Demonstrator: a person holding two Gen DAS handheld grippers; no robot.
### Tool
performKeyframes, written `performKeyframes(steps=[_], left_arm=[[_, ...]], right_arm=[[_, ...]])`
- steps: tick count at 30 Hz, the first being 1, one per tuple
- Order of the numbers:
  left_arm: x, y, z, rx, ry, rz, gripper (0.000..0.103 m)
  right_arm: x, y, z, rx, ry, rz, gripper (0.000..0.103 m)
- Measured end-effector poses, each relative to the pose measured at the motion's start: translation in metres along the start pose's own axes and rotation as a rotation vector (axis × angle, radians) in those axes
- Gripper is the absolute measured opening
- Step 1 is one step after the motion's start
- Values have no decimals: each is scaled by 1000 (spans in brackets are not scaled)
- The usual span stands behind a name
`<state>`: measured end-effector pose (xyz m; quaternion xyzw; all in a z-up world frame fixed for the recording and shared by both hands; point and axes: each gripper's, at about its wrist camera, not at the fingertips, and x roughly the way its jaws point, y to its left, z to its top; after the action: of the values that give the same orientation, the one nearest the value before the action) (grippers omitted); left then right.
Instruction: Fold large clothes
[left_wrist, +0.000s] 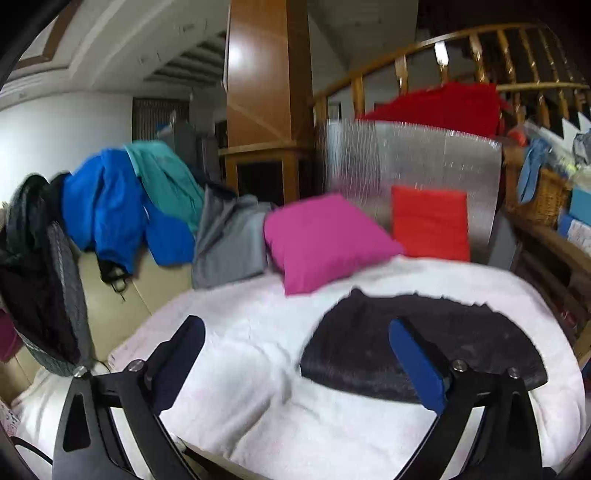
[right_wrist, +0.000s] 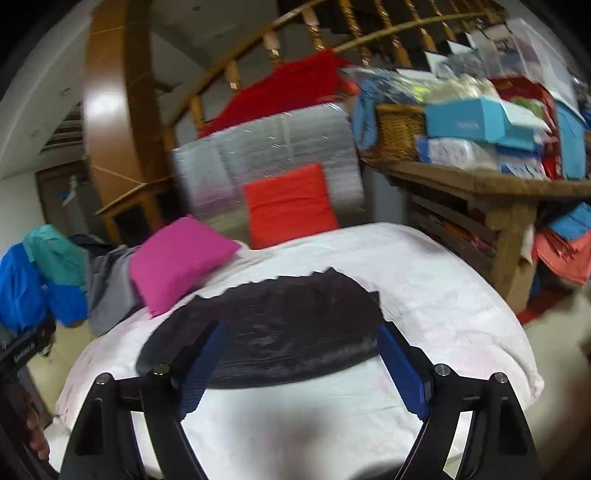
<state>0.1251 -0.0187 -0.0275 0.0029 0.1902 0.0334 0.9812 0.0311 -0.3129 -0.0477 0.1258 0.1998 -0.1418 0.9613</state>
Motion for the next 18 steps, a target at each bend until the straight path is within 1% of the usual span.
performKeyframes(steps=[2, 5, 10, 13, 18], left_arm=[[-18, 3, 4, 1, -32, 0, 102], [-43, 9, 11, 0, -54, -6, 102], [-82, 16, 19, 8, -101, 15, 102], [-100, 15, 21, 26, -119, 34, 102], [-123, 16, 24, 58, -131, 27, 102]], right_arm=[[-15, 9, 2, -29, -11, 4, 86], [-35, 18, 6, -52, -19, 3, 87], [-66, 29, 14, -75, -53, 4, 87], [-85, 38, 18, -109, -72, -10, 87], [-113, 48, 22, -118, -117, 9, 87]])
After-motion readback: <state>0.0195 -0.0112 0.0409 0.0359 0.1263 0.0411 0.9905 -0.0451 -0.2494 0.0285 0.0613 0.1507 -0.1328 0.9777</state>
